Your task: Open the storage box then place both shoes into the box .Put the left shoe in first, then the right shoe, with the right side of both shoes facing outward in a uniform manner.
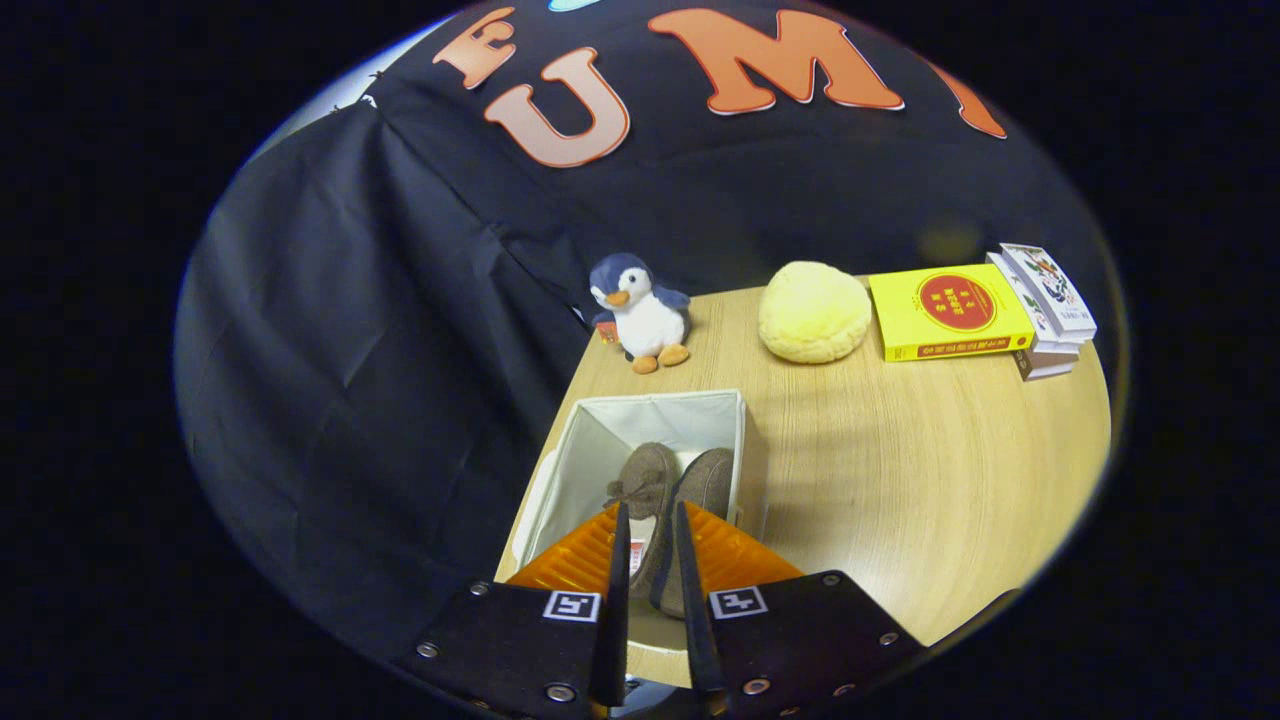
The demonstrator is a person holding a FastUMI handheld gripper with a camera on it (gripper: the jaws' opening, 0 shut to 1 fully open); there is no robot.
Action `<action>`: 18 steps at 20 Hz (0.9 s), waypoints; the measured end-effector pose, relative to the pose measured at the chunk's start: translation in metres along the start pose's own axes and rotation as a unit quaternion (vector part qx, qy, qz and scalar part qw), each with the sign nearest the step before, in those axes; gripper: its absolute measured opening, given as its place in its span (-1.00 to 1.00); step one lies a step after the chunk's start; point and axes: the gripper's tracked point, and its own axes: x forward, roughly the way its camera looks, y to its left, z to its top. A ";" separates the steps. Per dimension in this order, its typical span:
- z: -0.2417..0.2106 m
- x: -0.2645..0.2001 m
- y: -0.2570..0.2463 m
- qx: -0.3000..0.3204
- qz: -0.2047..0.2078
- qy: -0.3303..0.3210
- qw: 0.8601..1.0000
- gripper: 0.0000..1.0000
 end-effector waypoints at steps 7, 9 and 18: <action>0.048 -0.073 -0.047 -0.039 -0.005 -0.092 0.995 0.10; 0.066 -0.098 -0.058 -0.052 -0.005 -0.131 0.990 0.12; 0.125 -0.203 -0.120 -0.148 -0.071 -0.300 0.940 0.52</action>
